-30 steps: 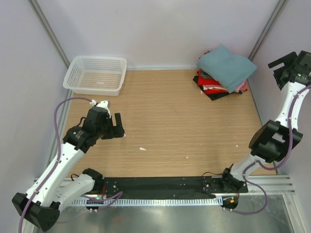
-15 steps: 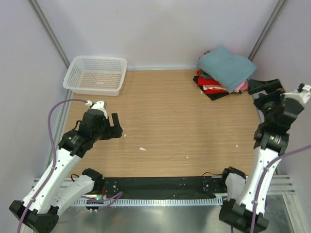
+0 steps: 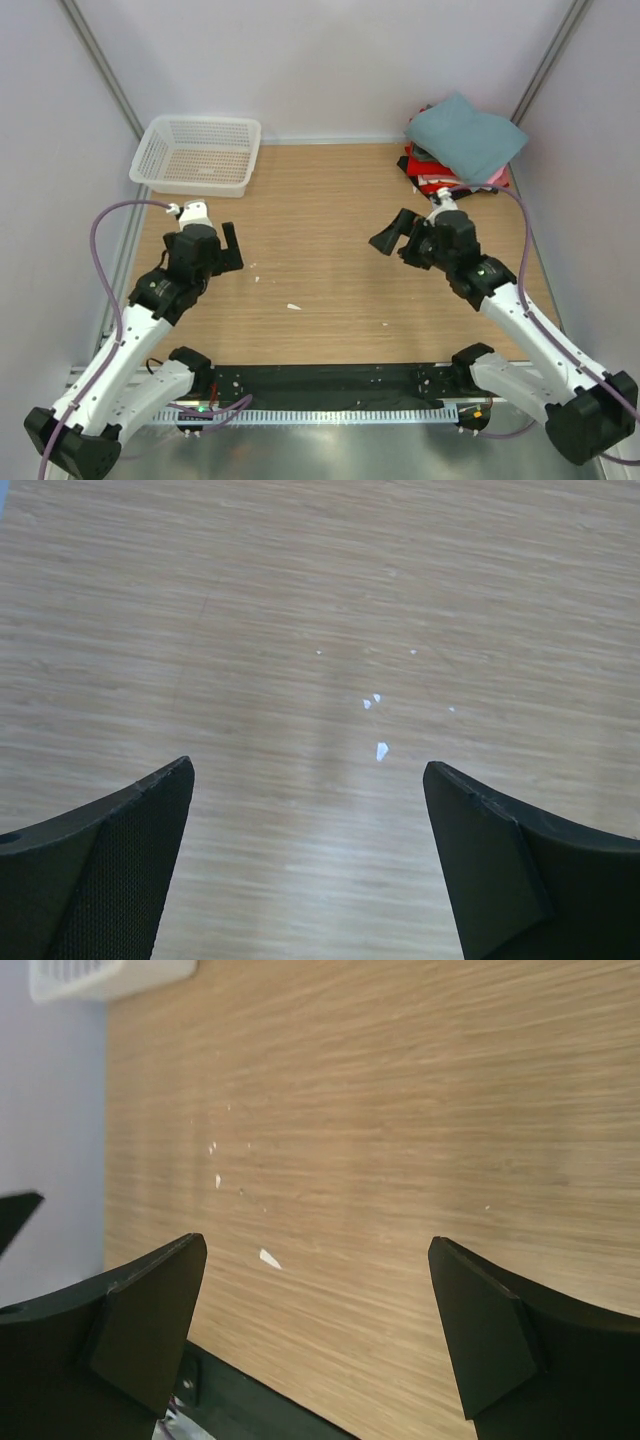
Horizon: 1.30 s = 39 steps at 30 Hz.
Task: Fold and stack the t-shirts
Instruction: Reset both grippers
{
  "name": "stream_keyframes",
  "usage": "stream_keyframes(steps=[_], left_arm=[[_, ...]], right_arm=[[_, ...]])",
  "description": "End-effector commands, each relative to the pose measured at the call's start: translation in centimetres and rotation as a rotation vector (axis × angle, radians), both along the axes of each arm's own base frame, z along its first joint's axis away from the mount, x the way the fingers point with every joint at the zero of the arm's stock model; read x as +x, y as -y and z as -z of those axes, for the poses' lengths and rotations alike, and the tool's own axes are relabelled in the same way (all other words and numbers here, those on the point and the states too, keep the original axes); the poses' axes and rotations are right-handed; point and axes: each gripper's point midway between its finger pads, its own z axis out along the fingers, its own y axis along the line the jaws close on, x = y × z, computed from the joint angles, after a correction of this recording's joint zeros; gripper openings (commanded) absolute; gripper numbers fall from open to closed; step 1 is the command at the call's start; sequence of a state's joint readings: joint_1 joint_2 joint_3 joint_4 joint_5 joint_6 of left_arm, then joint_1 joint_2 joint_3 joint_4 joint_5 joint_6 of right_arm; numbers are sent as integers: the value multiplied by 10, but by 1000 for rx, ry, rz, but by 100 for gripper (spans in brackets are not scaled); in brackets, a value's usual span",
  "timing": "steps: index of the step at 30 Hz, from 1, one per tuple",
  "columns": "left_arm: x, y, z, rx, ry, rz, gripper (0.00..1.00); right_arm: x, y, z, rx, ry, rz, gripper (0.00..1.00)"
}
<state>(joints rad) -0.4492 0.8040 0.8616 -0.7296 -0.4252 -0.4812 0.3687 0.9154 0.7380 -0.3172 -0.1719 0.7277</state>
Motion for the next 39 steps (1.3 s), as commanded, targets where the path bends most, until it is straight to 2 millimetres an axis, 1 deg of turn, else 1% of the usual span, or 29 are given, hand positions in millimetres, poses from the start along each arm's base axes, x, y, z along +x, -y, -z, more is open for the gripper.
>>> stream_keyframes(steps=[1,2,3,4,5,6,7,8,9,12,13,14,15,16,18,19,21,22,24,25,26,29,30,31,32,34,35,38,39], left_arm=[[31,-15,7,120,131,-47,96],[34,-16,10,189,143,3,96],[46,-10,4,188,219,27,97],[51,-9,8,212,240,47,98],[50,-13,30,284,224,81,100],[64,-8,21,260,313,62,100],[71,-12,26,256,327,51,100],[73,-14,40,261,317,54,100],[86,-13,48,240,322,44,100],[108,-28,80,197,280,8,100],[114,-43,85,189,279,-21,99],[120,-39,93,156,277,15,97],[129,-40,89,132,320,28,95],[134,-53,104,106,291,15,92],[148,-52,98,47,296,52,87],[152,-57,105,90,287,68,86],[159,-51,101,95,348,115,86],[155,-52,106,92,365,111,86],[152,-54,103,90,377,92,86],[136,-54,120,92,360,96,87],[140,-53,102,98,488,95,92],[142,-51,110,93,407,110,96],[142,-54,111,95,419,87,96],[143,-56,108,100,440,78,100],[142,-55,107,96,433,81,100],[142,-54,108,95,429,83,100],[142,-55,108,98,430,84,100],[142,-55,109,98,428,84,100],[142,-55,109,98,428,84,100]], right_arm=[[4,2,-22,-158,141,76,100],[1,-2,-19,-178,154,69,100],[-7,-11,-16,-198,168,50,100],[-8,-7,-8,-245,174,73,99],[-10,-8,-4,-271,183,73,100],[-13,-9,6,-300,188,62,100],[-19,-16,10,-311,198,34,100],[-20,-16,12,-320,207,36,100],[-22,-18,19,-319,212,29,100],[-28,-21,22,-287,238,20,100],[-29,-20,22,-283,246,22,100],[-29,-18,23,-286,252,32,100],[-31,-15,21,-278,265,34,100],[-31,-13,21,-295,278,31,100],[-31,-8,17,-299,299,44,100],[-31,-7,16,-313,317,36,100],[-30,-9,15,-307,351,19,100],[-30,-11,15,-311,364,6,100],[-28,-11,17,-351,386,-14,100],[-26,-9,17,-367,391,-11,100],[-25,-8,16,-396,412,-20,100],[-21,-7,11,-454,467,-44,100],[-18,-6,4,-457,479,-31,100],[-10,7,2,-498,467,54,100],[-8,12,-6,-497,451,102,100],[0,30,-10,-561,424,208,100],[5,53,-9,-646,399,332,100],[8,77,-9,-826,426,399,100],[9,79,-6,-808,438,421,100]])
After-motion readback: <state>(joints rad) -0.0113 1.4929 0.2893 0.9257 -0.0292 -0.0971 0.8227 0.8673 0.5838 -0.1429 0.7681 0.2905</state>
